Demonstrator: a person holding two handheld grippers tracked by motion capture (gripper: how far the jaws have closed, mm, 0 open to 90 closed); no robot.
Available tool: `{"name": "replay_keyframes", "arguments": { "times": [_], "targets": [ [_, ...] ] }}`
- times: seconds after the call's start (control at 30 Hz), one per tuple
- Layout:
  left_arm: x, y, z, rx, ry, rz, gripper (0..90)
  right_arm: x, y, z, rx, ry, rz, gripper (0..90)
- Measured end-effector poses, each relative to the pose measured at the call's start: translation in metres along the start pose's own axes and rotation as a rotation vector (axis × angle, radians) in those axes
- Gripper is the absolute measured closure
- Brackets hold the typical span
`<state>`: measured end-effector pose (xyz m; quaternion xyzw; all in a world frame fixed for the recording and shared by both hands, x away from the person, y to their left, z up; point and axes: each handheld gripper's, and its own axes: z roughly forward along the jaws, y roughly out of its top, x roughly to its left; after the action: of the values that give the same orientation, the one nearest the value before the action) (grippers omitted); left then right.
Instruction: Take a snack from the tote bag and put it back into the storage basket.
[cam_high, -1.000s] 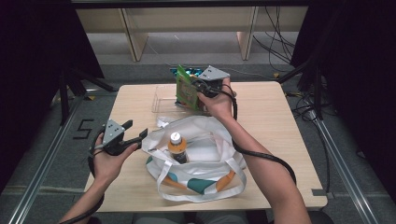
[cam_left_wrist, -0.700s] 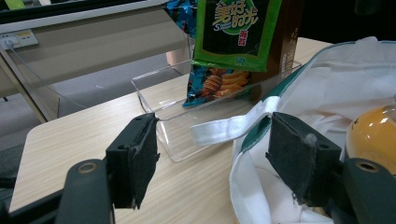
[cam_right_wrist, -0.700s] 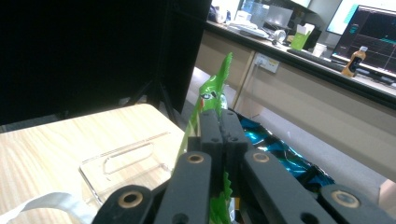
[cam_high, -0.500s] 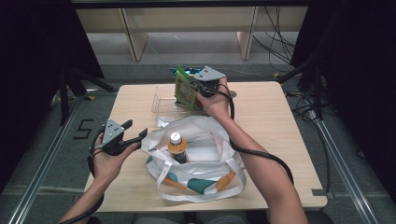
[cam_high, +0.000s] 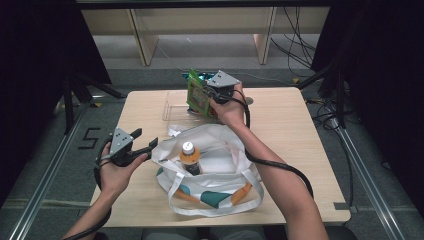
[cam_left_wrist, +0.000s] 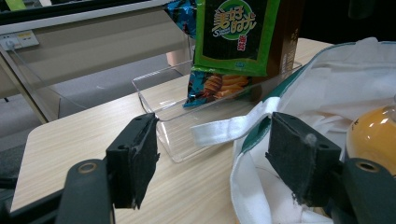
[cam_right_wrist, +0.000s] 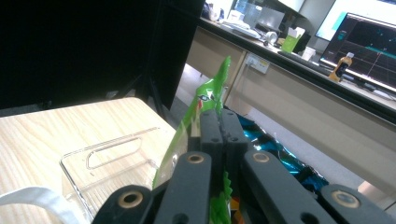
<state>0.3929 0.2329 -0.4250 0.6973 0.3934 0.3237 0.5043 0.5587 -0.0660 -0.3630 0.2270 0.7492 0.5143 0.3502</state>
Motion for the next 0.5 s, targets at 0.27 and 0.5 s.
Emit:
{"name": "replay_keyframes", "arguments": {
  "times": [0.27,0.5],
  "targets": [
    [0.0004,-0.0001,0.0002,-0.001,0.001,-0.001,32.4,0.0033,0.0013,0.0048,-0.007,-0.008,-0.028,90.0],
    [0.0002,-0.0004,0.0004,-0.004,0.000,-0.007,32.4,0.0044,-0.0012,0.0092,0.006,-0.013,-0.022,90.0]
  ]
}}
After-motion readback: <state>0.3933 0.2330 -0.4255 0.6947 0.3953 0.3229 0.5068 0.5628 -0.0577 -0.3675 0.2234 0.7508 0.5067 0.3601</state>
